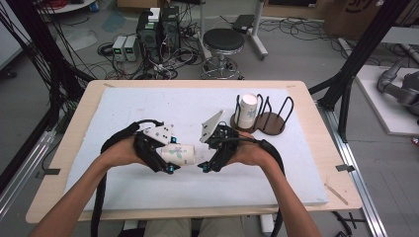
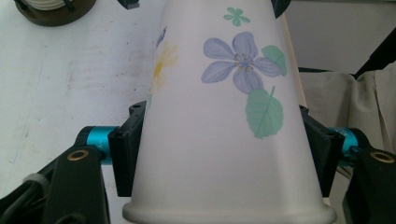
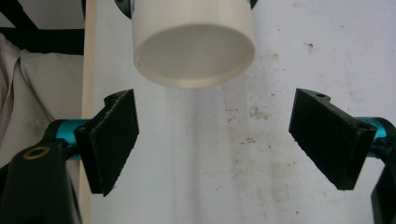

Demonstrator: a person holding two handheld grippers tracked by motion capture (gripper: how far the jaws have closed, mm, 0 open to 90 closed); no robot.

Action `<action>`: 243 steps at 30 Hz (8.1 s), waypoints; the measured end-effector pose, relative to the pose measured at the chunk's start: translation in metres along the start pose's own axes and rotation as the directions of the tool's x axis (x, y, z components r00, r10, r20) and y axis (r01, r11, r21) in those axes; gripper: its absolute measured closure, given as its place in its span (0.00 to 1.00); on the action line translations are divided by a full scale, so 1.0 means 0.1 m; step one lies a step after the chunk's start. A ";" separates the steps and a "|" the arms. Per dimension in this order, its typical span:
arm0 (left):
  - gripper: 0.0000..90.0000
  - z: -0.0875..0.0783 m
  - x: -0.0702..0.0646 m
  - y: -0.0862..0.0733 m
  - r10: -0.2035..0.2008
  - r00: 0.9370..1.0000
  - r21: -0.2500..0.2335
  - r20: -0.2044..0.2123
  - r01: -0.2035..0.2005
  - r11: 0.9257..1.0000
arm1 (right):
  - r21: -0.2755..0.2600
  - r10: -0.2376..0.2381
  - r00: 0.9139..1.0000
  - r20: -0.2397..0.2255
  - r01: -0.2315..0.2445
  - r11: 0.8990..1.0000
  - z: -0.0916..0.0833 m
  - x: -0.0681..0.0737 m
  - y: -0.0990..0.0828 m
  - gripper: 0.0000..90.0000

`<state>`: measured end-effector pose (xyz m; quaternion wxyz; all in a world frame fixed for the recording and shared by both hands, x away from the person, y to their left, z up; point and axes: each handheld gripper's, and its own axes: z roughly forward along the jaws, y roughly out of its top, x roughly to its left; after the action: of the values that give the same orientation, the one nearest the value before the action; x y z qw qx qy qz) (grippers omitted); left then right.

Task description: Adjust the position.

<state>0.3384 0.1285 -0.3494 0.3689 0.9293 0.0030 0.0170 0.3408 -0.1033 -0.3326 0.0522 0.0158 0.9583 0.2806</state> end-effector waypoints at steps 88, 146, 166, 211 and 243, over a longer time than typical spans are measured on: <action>0.10 -0.17 0.02 0.13 -0.031 0.999 -0.182 -0.042 0.023 0.983 | -0.028 -0.003 0.999 -0.038 0.002 1.000 0.15 0.02 0.03 0.41; 0.10 -0.04 -0.15 -0.66 -0.166 0.986 -0.566 -0.014 0.129 0.814 | -0.552 0.075 0.995 -0.066 -0.099 0.828 0.23 0.17 -0.62 0.41; 0.10 0.10 -0.17 -0.66 -0.157 0.987 -0.608 0.016 0.134 0.783 | -0.594 0.066 0.994 -0.090 -0.107 0.798 0.26 0.18 -0.65 0.41; 0.34 0.29 -0.16 -0.32 -0.059 0.997 -0.669 0.043 0.073 0.740 | -0.601 0.036 0.995 -0.092 -0.084 0.795 0.27 0.20 -0.62 0.42; 0.35 0.26 -0.16 -0.36 -0.064 0.997 -0.646 0.029 0.068 0.760 | -0.584 0.092 0.990 -0.106 -0.137 0.800 0.29 0.20 -0.61 0.20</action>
<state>0.3234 0.1364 -0.3930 0.6668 0.7447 0.0288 0.0014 0.3242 -0.1378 -0.3909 0.0029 0.0466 0.8222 0.5673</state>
